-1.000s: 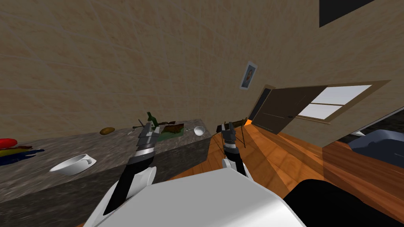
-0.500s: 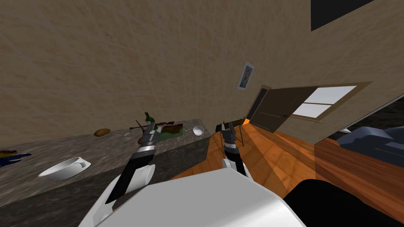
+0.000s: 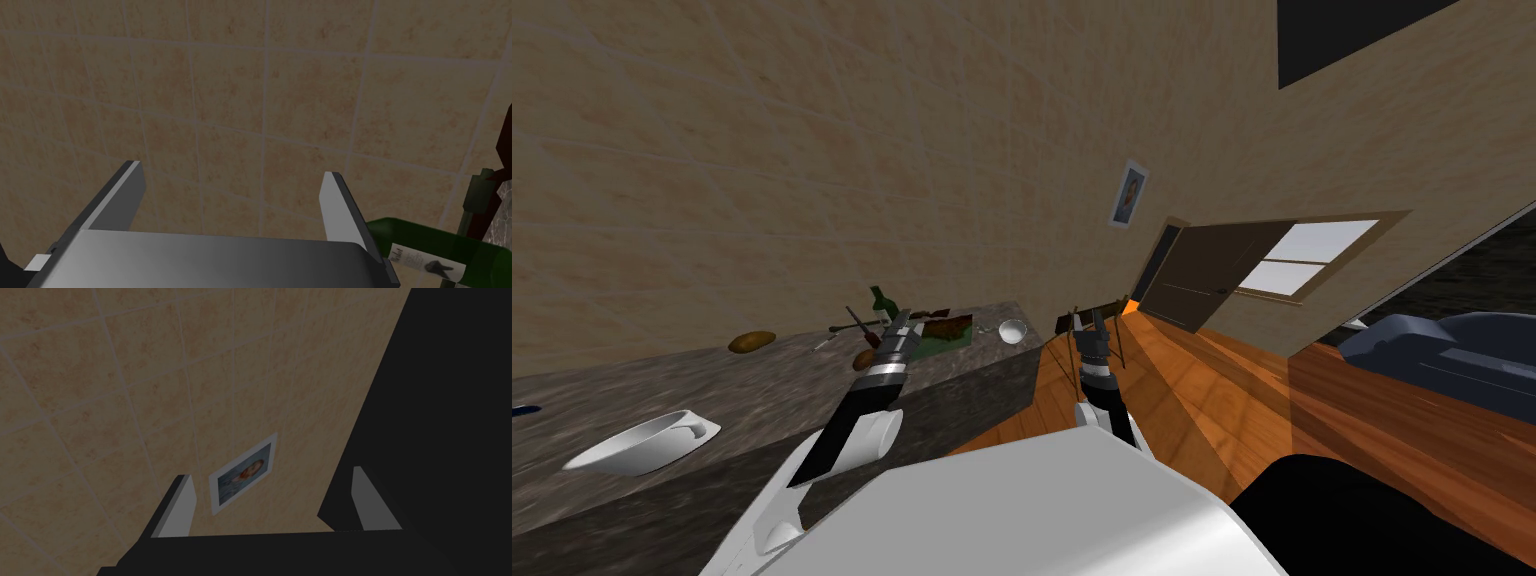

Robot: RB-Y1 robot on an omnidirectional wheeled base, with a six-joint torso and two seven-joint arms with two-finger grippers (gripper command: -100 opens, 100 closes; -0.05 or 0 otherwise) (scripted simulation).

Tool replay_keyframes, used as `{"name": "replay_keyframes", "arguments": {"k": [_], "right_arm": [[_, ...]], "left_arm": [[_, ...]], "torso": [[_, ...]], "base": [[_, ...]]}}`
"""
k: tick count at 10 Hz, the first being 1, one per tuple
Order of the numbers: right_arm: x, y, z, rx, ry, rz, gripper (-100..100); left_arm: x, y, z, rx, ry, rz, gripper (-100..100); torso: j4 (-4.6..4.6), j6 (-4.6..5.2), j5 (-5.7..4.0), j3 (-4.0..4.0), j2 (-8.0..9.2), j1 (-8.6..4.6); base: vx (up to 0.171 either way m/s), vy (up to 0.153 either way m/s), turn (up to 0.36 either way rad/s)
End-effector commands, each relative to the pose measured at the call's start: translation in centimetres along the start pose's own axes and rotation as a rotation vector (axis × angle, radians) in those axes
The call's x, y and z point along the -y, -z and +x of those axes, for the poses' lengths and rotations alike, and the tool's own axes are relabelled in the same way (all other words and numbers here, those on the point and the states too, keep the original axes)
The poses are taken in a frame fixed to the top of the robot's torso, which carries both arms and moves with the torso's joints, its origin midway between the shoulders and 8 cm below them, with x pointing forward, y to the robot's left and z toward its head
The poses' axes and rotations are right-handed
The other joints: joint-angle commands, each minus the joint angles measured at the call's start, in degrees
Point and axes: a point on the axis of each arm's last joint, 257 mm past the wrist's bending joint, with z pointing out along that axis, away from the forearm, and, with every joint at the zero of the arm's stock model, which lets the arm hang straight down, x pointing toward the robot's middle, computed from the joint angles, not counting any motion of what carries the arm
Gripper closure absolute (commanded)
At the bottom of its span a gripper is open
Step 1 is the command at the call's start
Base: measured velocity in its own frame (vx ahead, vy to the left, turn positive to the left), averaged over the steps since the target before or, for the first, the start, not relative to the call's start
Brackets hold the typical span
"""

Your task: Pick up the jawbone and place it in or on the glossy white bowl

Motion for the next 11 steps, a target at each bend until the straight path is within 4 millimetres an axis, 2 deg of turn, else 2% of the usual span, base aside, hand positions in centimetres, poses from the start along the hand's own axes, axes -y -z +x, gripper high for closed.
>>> {"name": "replay_keyframes", "arguments": {"k": [1, 4, 9, 10, 11], "right_arm": [[0.0, 0.0, 0.0, 0.000, 0.000, 0.000, 0], [0.0, 0.0, 0.0, 0.000, 0.000, 0.000, 0], [0.0, 0.0, 0.0, 0.000, 0.000, 0.000, 0], [0.0, 0.0, 0.0, 0.000, 0.000, 0.000, 0], [0.0, 0.0, 0.0, 0.000, 0.000, 0.000, 0]], "left_arm": [[-1.3, -0.3, -0.3, 0.000, 0.004, -0.041, -100], [-4.2, -1.4, -1.3, -0.002, 0.019, -0.126, -100], [-7.3, -1.6, -2.0, 0.006, 0.028, -0.232, -100], [-8.9, -2.1, -2.6, 0.011, 0.039, -0.276, -100], [-9.4, -1.9, -2.7, 0.013, 0.039, -0.296, -100]], "torso": [[0.00, 0.00, 0.00, 0.00, 0.00, 0.00], [0.00, -0.02, 0.00, 0.00, 0.00, 0.00], [0.00, -0.02, 0.00, -0.01, -0.01, -0.01], [0.00, -0.03, 0.00, 0.00, 0.00, 0.00], [-0.01, 0.00, 0.00, -0.01, -0.02, -0.02]], "base": [[0.000, -0.001, -0.038], [0.002, -0.004, -0.069], [0.002, -0.003, -0.039], [0.006, -0.008, -0.115], [0.006, -0.005, -0.057]]}}
